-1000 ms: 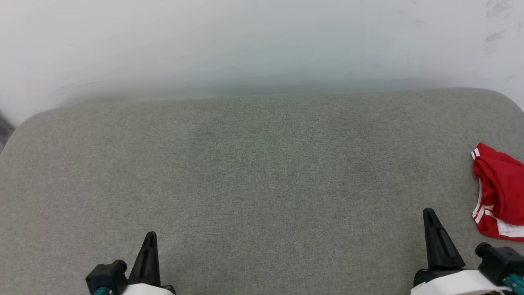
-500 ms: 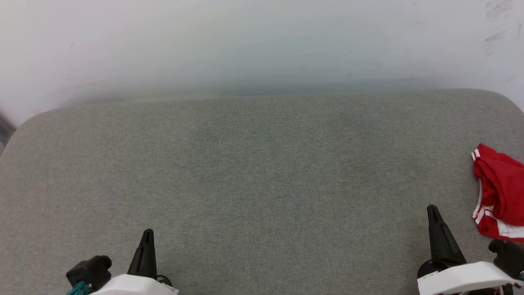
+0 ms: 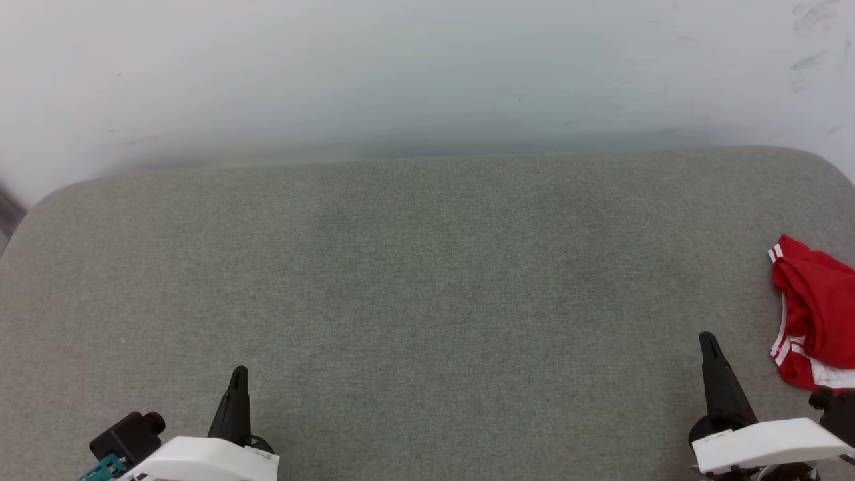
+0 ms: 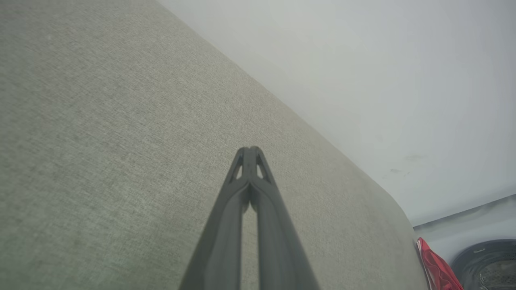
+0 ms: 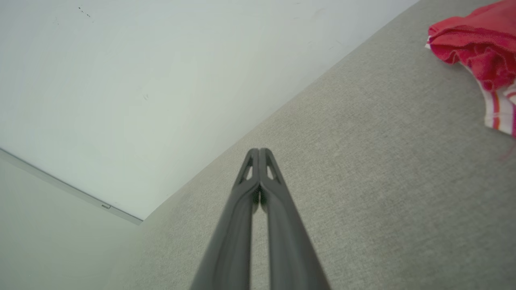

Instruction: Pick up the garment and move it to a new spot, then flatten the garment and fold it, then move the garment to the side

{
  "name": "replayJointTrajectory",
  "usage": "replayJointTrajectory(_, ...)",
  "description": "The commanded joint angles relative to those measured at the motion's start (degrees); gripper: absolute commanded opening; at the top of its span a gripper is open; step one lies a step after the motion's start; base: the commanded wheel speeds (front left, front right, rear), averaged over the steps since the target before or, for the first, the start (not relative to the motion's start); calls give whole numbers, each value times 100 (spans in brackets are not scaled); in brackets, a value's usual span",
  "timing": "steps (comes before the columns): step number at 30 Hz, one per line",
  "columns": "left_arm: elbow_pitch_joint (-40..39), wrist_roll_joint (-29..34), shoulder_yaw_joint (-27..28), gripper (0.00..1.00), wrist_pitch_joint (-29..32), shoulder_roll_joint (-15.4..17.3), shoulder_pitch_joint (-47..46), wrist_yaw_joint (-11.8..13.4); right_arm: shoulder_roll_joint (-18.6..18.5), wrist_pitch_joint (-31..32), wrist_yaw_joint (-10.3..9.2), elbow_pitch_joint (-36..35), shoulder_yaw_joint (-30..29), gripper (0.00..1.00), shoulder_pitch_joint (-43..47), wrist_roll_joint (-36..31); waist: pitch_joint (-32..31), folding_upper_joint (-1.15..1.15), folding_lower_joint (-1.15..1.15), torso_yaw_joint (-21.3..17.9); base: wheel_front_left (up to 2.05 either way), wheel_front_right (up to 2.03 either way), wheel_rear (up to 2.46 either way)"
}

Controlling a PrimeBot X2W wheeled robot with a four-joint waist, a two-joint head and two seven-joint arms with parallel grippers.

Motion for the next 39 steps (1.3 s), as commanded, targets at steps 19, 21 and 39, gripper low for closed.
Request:
replayJointTrajectory(19, 72, -1534, 148, 0, 380, 5, -358, -155, -73, 349, -1, 110, -79, 0, -337, 1528, -24, 0, 0, 6, 0, 0, 0)
replayJointTrajectory(21, 85, -1666, 158, 0, 410, 5, -379, -164, -73, 378, -1, 123, -86, 0, -358, 1657, -26, 0, 0, 7, 0, 0, 0)
replayJointTrajectory(39, 179, -2710, 255, 0, 668, 5, -520, -263, -70, 640, -2, 247, -149, 0, -484, 2673, -48, 0, 0, 12, 0, 0, 0)
